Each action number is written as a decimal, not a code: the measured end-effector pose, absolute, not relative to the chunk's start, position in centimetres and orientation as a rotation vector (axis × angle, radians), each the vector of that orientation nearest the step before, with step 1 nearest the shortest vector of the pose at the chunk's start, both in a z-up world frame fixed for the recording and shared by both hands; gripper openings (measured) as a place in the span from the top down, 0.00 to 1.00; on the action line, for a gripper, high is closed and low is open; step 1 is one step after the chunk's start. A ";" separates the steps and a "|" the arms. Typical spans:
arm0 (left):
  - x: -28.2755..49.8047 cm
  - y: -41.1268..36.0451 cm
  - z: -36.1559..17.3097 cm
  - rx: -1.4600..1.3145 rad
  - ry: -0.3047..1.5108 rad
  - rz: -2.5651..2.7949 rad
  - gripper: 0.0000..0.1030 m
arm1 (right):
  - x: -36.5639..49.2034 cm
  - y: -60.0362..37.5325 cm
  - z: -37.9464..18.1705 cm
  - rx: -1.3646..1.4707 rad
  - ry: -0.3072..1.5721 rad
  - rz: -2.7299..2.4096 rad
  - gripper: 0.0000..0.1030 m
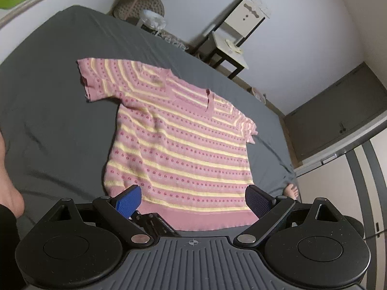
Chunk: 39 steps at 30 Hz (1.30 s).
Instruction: Fold clothes
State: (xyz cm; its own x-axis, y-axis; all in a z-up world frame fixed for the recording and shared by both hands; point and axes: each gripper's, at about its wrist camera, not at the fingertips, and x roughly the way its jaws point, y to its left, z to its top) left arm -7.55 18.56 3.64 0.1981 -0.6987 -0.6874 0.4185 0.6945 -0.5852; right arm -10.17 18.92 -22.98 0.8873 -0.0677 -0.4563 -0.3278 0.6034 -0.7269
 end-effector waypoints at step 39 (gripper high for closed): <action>-3.6 14.8 1.2 -0.274 1.185 -0.687 0.09 | -10.4 20.8 -23.9 -0.927 0.460 0.267 0.88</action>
